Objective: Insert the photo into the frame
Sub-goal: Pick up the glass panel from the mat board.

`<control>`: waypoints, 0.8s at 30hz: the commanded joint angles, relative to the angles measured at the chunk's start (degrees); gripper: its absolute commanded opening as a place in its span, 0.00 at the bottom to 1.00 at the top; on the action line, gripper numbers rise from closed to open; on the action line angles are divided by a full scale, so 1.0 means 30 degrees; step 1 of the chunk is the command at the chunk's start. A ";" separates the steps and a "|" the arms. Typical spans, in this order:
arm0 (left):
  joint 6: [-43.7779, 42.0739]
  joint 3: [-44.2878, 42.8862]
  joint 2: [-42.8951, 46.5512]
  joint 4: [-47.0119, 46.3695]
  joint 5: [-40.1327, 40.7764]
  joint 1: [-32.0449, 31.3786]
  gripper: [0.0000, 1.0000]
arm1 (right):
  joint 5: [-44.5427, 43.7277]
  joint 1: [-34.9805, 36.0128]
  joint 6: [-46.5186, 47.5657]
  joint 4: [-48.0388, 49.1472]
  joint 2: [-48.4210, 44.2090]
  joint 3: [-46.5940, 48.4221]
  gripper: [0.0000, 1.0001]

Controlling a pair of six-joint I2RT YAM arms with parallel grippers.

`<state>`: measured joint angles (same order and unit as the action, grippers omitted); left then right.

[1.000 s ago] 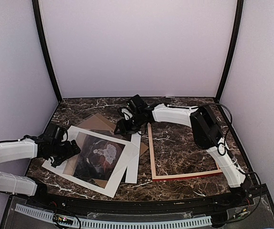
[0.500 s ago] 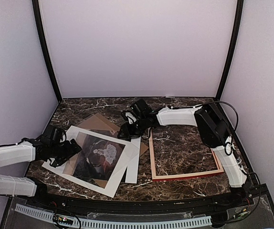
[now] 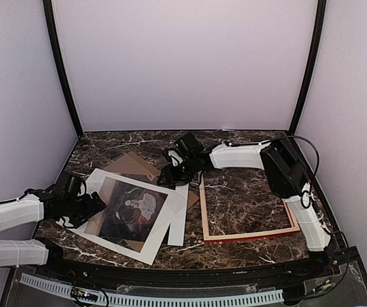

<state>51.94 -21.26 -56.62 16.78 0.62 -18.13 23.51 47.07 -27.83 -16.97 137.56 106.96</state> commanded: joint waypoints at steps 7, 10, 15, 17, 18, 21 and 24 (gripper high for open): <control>0.0573 0.0386 -0.1412 -0.2347 -0.1961 0.0034 0.95 | -0.0256 0.0480 -0.0685 -0.0176 -0.0490 -0.1466 0.49; 0.0600 0.0320 -0.1260 -0.3360 -0.2192 0.0052 0.94 | -0.0248 0.0482 -0.1167 0.0801 -0.1295 -0.2768 0.47; 0.0277 -0.0277 -0.1160 -0.4363 -0.2207 0.0171 0.94 | -0.0085 0.0677 -0.1852 0.2014 -0.2310 -0.4748 0.45; 0.0178 -0.0460 -0.1275 -0.4647 -0.2322 0.0281 0.95 | -0.0099 0.0784 -0.2017 0.2315 -0.2590 -0.5261 0.45; 0.0133 -0.0529 -0.1361 -0.4931 -0.2378 0.0362 0.94 | -0.0105 0.0839 -0.2079 0.2390 -0.2695 -0.5461 0.45; -0.0007 -0.0649 -0.1524 -0.5455 -0.2907 0.0658 0.94 | -0.0264 0.0862 -0.2021 0.2467 -0.3073 -0.5981 0.44; -0.0006 -0.0752 -0.1678 -0.6496 -0.3537 0.1120 0.94 | -0.0524 0.0863 -0.1787 0.2255 -0.3416 -0.6380 0.44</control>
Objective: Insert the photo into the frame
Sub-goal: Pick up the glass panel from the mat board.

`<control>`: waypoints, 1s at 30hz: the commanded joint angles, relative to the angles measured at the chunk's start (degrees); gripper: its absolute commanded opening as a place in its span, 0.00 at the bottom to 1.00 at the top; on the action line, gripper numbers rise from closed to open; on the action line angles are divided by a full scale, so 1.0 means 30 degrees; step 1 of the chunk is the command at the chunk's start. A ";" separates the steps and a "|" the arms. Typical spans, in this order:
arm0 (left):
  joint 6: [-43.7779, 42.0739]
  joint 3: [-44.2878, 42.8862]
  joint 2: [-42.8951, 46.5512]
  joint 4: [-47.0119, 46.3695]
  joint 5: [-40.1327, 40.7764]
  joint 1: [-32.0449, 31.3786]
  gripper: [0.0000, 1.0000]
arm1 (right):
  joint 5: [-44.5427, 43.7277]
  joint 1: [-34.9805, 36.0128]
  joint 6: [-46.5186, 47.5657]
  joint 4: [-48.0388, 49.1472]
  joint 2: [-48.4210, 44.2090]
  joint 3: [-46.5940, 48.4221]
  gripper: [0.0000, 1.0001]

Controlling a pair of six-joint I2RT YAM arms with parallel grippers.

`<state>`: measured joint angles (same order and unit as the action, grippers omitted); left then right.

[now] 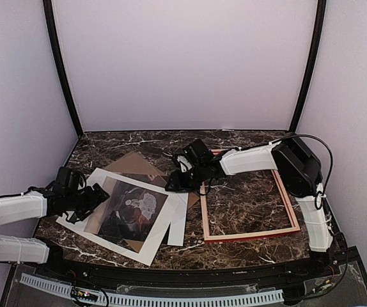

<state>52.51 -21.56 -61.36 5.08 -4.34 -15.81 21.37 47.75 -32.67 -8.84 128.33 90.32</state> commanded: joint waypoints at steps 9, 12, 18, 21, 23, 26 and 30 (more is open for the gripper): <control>-0.0164 -0.0626 0.0629 -0.5111 -0.3438 0.0838 0.94 | 0.0225 0.0637 -0.0139 -0.0324 -0.0312 -0.1506 0.44; -0.0269 -0.0664 0.1069 -0.5640 -0.3786 0.0847 0.94 | 0.0248 0.0622 -0.0160 -0.0245 -0.0320 -0.1514 0.43; -0.0136 -0.0526 0.1404 -0.6769 -0.4354 0.0847 0.94 | 0.0261 0.0637 -0.0151 -0.0223 -0.0411 -0.1601 0.43; -0.0212 -0.0580 0.1484 -0.6947 -0.4433 0.0847 0.93 | 0.0261 0.0637 -0.0155 -0.0192 -0.0512 -0.1710 0.43; -0.0178 -0.0734 0.1446 -0.6716 -0.4369 0.0847 0.91 | 0.0226 0.0614 -0.0160 -0.0133 -0.0604 -0.1788 0.43; -0.0198 -0.1189 0.1363 -0.5957 -0.4161 0.0847 0.84 | 0.0188 0.0623 -0.0150 -0.0091 -0.0743 -0.1884 0.43; -0.0430 -0.1676 0.1382 -0.4460 -0.3535 0.0846 0.68 | 0.0173 0.0634 -0.0171 0.0033 -0.0831 -0.2051 0.43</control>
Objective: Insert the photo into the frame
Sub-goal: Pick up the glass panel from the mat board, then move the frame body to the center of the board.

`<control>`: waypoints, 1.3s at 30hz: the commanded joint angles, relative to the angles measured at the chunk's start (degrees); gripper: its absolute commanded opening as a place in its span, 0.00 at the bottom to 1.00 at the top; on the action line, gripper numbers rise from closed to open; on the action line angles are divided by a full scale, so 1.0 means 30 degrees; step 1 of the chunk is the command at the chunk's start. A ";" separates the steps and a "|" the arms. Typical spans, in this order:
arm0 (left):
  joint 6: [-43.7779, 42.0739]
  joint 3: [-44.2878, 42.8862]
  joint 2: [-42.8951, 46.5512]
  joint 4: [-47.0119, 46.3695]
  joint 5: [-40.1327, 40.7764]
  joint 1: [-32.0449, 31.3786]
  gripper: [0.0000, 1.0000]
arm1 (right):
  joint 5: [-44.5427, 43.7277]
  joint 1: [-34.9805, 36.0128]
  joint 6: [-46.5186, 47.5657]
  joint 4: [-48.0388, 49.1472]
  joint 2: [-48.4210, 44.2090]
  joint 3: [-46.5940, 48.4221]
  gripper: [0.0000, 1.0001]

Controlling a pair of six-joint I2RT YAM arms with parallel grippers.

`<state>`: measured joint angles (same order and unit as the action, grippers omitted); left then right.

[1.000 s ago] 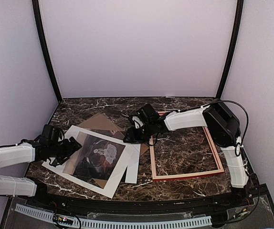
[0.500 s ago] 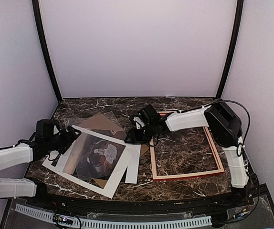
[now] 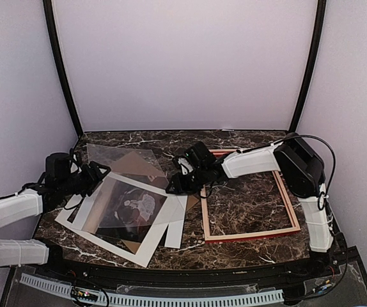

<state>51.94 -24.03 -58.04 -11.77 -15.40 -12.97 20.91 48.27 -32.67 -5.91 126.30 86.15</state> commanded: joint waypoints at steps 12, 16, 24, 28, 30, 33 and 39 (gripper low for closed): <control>-0.1650 -0.1899 -0.0501 0.2271 0.0288 -0.0045 0.00 | 0.0074 0.0326 0.0576 -0.0970 -0.1248 -0.0751 0.54; -0.2299 -0.2683 -0.0274 0.2730 0.0209 -0.0016 0.00 | -0.0329 -0.0294 0.0721 -0.0779 -0.2715 -0.1439 0.66; -0.3641 -0.5334 0.0262 0.3803 -0.1572 0.0118 0.00 | -0.2281 -0.1980 0.1842 -0.1876 -0.6284 -0.4358 0.75; -0.4197 -0.6761 0.0253 0.4434 -0.2690 0.0160 0.00 | -0.3073 -0.2236 0.2464 -0.2563 -0.7052 -0.5878 0.77; -0.4505 -0.7481 0.0232 0.4646 -0.2953 0.0204 0.00 | -0.2843 -0.2235 0.2298 -0.2440 -0.7082 -0.6529 0.77; -0.5182 -0.8742 0.0084 0.5259 -0.2944 0.0222 0.00 | -0.2616 -0.2095 0.1870 -0.1937 -0.7197 -0.7428 0.76; -0.6159 -1.0257 -0.0247 0.5962 -0.1970 0.0215 0.00 | -0.2436 -0.0924 0.1494 -0.1377 -0.7086 -0.8410 0.74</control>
<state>36.97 -51.31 -58.92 4.89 -22.06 -12.64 13.50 42.72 -27.31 -12.49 105.01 62.13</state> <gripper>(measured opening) 0.015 0.747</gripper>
